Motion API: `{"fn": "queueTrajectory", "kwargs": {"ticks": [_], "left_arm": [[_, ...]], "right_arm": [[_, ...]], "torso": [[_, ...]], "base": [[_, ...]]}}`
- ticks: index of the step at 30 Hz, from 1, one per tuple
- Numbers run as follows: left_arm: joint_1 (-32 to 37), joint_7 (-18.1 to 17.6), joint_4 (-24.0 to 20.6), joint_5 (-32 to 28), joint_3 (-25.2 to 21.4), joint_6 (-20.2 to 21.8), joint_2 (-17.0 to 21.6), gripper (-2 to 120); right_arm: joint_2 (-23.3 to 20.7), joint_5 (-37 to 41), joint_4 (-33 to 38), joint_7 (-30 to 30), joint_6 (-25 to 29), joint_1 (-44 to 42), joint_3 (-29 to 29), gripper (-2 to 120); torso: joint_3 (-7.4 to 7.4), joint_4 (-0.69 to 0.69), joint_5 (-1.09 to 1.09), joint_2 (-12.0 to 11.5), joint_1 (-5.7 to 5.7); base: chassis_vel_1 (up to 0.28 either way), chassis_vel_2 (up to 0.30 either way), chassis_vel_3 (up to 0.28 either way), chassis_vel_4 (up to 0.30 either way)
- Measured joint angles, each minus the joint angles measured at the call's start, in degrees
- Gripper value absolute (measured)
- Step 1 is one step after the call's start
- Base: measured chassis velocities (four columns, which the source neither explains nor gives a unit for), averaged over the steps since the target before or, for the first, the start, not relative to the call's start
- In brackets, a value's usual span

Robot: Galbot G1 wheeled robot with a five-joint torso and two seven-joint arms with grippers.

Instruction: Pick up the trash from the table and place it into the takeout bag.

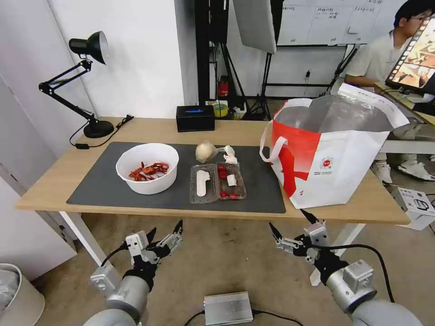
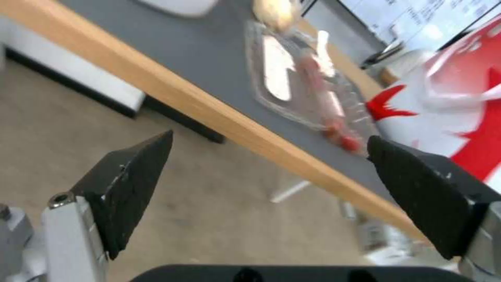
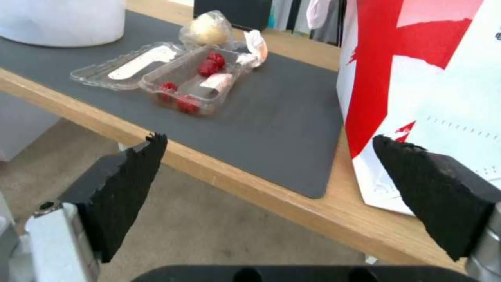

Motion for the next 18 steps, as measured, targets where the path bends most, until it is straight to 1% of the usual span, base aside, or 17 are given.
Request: {"fn": "queueTrajectory", "kwargs": {"ticks": [1, 3, 4, 5, 8, 9, 12, 13, 15, 16, 18], "left_arm": [[0.00, 0.00, 0.00, 0.00, 0.00, 0.00, 0.00, 100], [-1.55, -1.89, 0.00, -7.73, 1.51, 0.86, -0.36, 100], [-2.24, -2.35, 0.00, -10.10, 1.96, 0.96, -0.55, 100], [-2.24, -2.35, 0.00, -10.10, 1.96, 0.96, -0.55, 100], [-4.58, -4.10, 0.19, -18.40, 2.69, 1.11, -1.15, 100], [-4.58, -4.10, 0.19, -18.40, 2.69, 1.11, -1.15, 100], [-6.94, -5.84, 0.56, -25.83, 2.81, 1.12, -1.83, 100], [-6.94, -5.84, 0.56, -25.83, 2.81, 1.12, -1.83, 100], [-7.93, -6.76, 0.77, -28.96, 2.80, 1.12, -2.44, 100], [-7.93, -6.76, 0.77, -28.96, 2.80, 1.12, -2.44, 100], [-8.71, -7.42, 1.13, -30.91, 3.10, 1.05, -3.22, 100]], "right_arm": [[0.00, 0.00, 0.00, 0.00, 0.00, 0.00, 0.00, 100], [0.16, 0.02, -0.23, 0.04, 0.00, 0.21, -0.15, 100], [0.25, 0.02, -0.32, 0.06, 0.00, 0.31, -0.23, 100], [0.25, 0.02, -0.32, 0.06, 0.00, 0.31, -0.23, 100], [0.46, 0.02, -0.52, 0.15, 0.00, 0.42, -0.44, 100], [0.46, 0.02, -0.52, 0.15, 0.00, 0.42, -0.44, 100], [0.57, 0.02, -0.75, 0.22, 0.00, 0.57, -0.50, 100], [0.57, 0.02, -0.75, 0.22, 0.00, 0.57, -0.50, 100], [0.67, 0.02, -0.90, 0.25, -0.01, 0.71, -0.57, 100], [0.67, 0.02, -0.90, 0.25, -0.01, 0.71, -0.57, 100], [0.77, 0.01, -1.07, 0.29, -0.05, 0.82, -0.66, 100]], "torso": [[0.00, 0.00, 0.00, 0.00, 0.00], [0.00, 0.00, 0.00, 0.00, 0.00], [0.00, 0.00, 0.00, 0.00, 0.00], [0.00, 0.00, 0.00, 0.00, 0.00], [0.00, 0.00, 0.00, 0.00, 0.00], [0.00, 0.00, 0.00, 0.00, 0.00], [0.00, 0.00, 0.00, 0.00, 0.00], [0.00, 0.00, 0.00, 0.00, 0.00], [0.00, 0.00, 0.00, 0.00, 0.00], [0.00, 0.00, 0.00, 0.00, 0.00], [0.00, 0.00, 0.00, 0.00, 0.00]], "base": [[0.000, 0.000, 0.000, 0.000], [0.000, 0.000, 0.000, 0.000], [0.000, 0.000, 0.000, 0.000], [0.000, 0.000, 0.000, 0.000], [0.000, 0.000, 0.000, 0.000], [0.000, 0.000, 0.000, 0.000], [0.000, 0.000, 0.000, 0.000], [0.000, 0.000, 0.000, 0.000], [0.000, 0.000, 0.000, 0.000], [0.000, 0.000, 0.000, 0.000], [0.000, 0.000, 0.000, 0.000]]}}
